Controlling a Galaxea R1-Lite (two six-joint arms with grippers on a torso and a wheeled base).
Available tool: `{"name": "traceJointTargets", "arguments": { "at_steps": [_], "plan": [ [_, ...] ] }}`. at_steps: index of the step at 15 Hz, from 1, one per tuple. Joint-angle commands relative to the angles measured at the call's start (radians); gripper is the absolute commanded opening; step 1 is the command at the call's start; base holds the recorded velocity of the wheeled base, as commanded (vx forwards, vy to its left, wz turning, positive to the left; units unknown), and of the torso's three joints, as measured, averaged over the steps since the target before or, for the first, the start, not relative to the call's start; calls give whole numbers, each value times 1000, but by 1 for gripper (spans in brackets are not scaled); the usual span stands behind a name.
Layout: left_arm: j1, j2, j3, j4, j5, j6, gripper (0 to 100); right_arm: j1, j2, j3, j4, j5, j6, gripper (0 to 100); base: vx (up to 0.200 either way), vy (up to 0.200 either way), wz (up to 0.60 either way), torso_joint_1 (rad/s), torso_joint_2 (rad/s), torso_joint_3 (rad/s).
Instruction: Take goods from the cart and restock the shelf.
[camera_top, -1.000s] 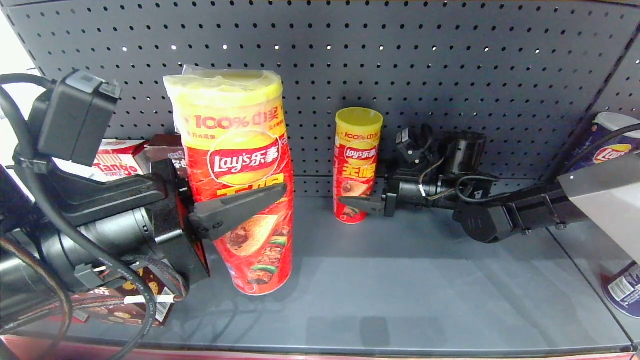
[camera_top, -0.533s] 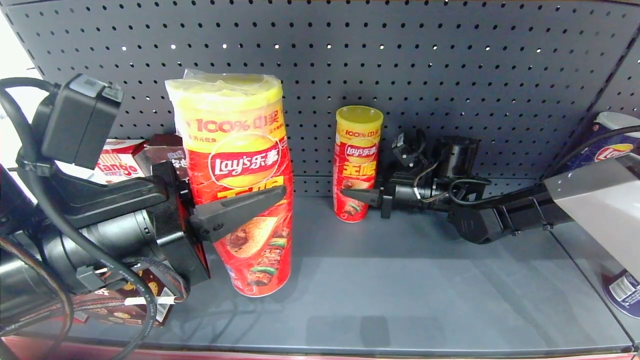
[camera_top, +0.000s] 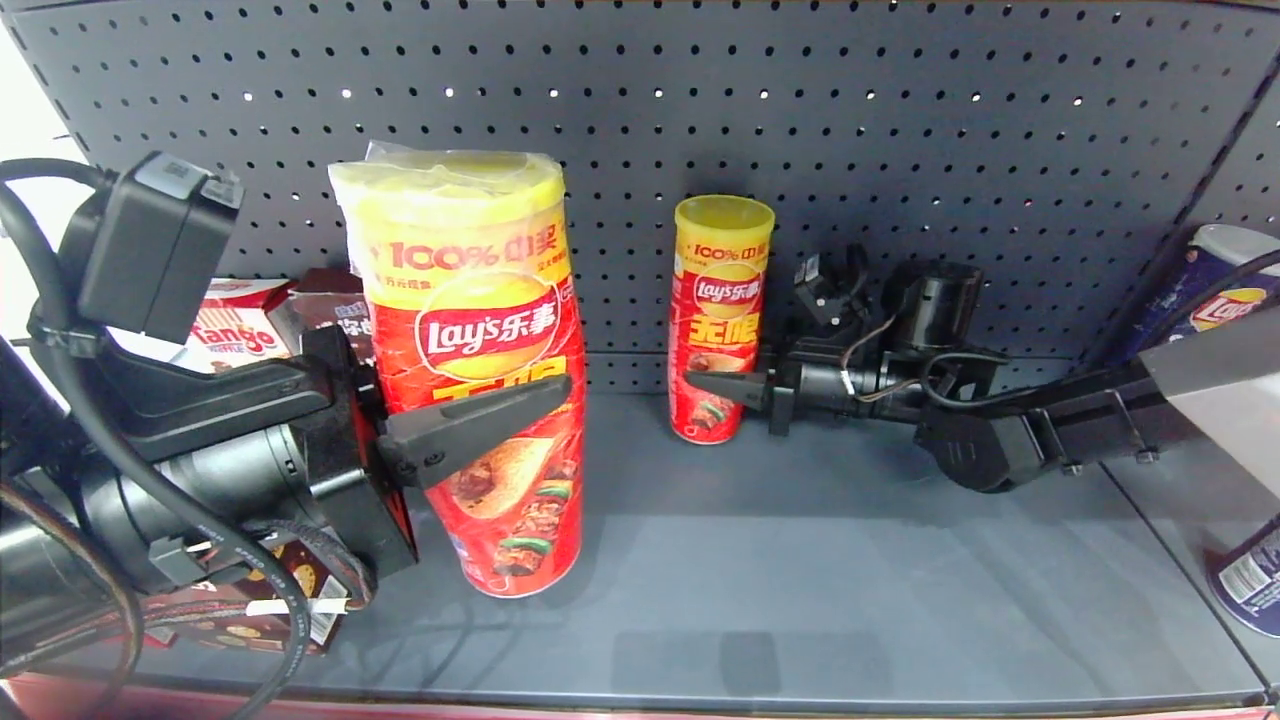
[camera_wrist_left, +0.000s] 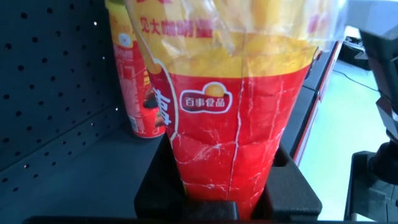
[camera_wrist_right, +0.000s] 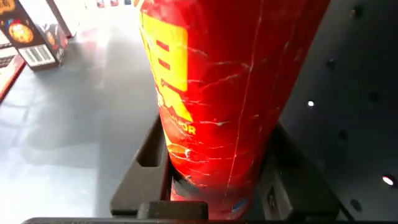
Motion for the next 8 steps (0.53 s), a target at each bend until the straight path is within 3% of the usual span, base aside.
{"name": "traceJointTargets", "arguments": {
  "at_steps": [1, 4, 8],
  "plan": [
    [0, -1, 1, 0, 0, 0, 0, 29, -104, 77, -3, -33, -1, 0, 0, 0, 0, 0, 0, 0],
    [0, -3, 1, 0, 0, 0, 0, 54, -208, 201, -17, -40, -4, 0, 0, 0, 0, 0, 0, 0],
    [1, -4, 1, 0, 0, 0, 0, 111, -348, 462, -152, -111, 1, 0, 0, 0, 0, 0, 0, 0]
  ]
}}
